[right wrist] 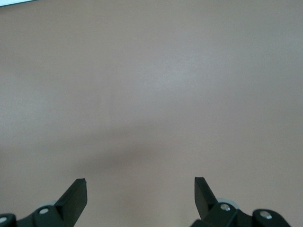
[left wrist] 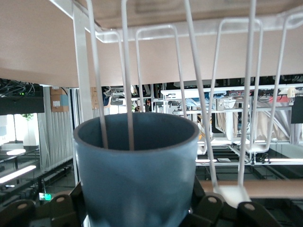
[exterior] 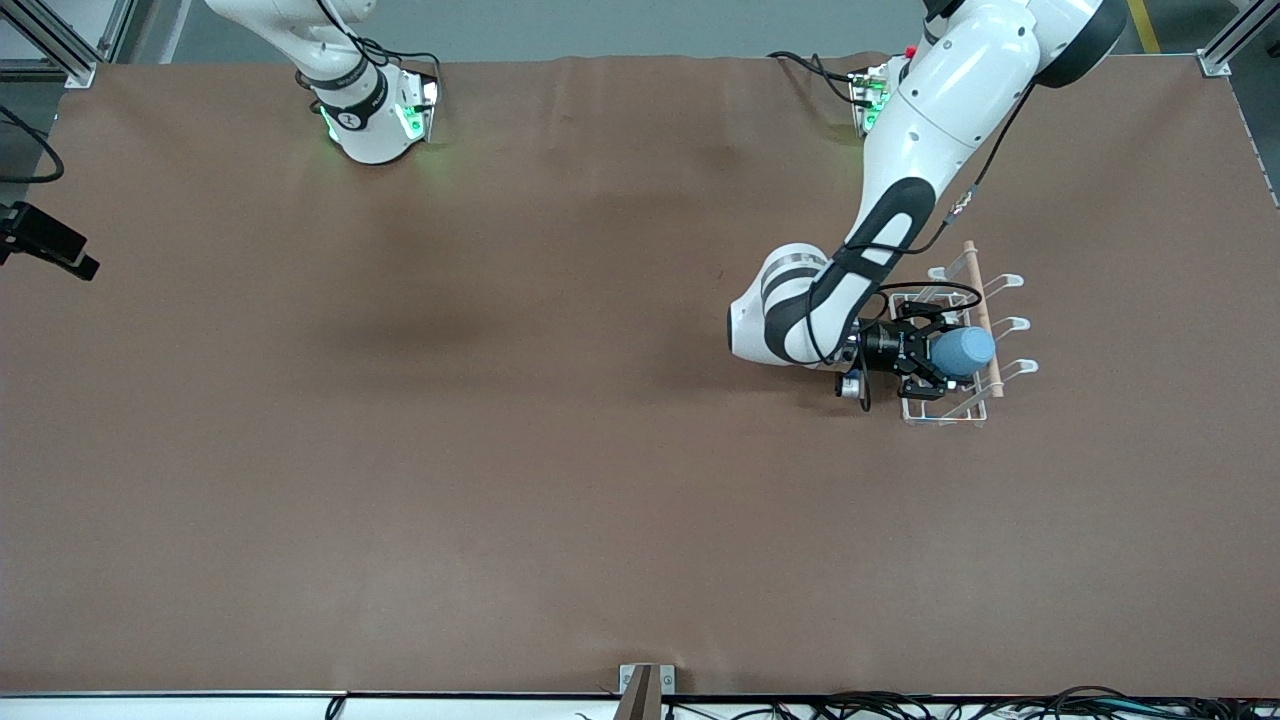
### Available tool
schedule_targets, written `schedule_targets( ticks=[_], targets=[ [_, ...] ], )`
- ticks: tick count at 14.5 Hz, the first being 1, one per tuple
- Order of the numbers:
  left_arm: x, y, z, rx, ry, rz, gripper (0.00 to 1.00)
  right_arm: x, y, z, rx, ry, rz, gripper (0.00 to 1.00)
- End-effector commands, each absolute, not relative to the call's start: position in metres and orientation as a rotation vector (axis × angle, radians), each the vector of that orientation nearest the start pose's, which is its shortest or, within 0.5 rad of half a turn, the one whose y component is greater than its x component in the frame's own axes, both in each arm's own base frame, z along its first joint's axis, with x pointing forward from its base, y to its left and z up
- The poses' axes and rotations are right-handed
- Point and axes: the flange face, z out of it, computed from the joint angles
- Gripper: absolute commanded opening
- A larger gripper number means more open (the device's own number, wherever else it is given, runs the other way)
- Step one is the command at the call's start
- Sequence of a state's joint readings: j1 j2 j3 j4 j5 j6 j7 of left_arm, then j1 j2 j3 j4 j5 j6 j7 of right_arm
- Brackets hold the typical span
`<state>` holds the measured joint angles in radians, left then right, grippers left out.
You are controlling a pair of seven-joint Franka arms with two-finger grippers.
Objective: Hang cup on cup holder
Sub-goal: 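Lower the cup onto the white rack hook with the left gripper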
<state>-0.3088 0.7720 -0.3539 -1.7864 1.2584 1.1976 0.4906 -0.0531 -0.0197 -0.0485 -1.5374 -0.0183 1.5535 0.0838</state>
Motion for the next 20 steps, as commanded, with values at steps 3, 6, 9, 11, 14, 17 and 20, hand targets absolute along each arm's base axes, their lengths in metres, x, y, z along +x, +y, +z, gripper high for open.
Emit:
schedule_targets(
  ticks=[3, 6, 9, 11, 14, 17, 20],
  targets=[
    [0.518, -0.22, 0.154, -1.193, 1.297, 1.111, 0.26, 0.544, -0.055, 0.653, -3.153, 0.288, -0.06, 1.0],
    [0.519, -0.219, 0.16, -1.212, 1.279, 1.108, 0.5, 0.544, -0.053, 0.654, -3.146, 0.345, -0.066, 1.0],
    [0.526, -0.221, 0.175, -1.287, 1.258, 1.116, 0.74, 0.544, -0.044, 0.653, -3.142, 0.377, -0.06, 1.0],
    [0.527, -0.222, 0.179, -1.303, 1.256, 1.116, 0.86, 0.545, -0.044, 0.654, -3.142, 0.377, -0.065, 1.0],
    [0.53, -0.222, 0.184, -1.319, 1.24, 1.12, 0.94, 0.545, -0.044, 0.654, -3.142, 0.375, -0.065, 1.0],
    [0.53, -0.222, 0.185, -1.322, 1.24, 1.121, 0.97, 0.545, -0.045, 0.654, -3.142, 0.377, -0.065, 1.0],
    [0.535, -0.225, 0.206, -1.376, 1.213, 1.117, 1.0, 0.545, -0.045, 0.654, -3.142, 0.377, -0.065, 1.0]
  ],
)
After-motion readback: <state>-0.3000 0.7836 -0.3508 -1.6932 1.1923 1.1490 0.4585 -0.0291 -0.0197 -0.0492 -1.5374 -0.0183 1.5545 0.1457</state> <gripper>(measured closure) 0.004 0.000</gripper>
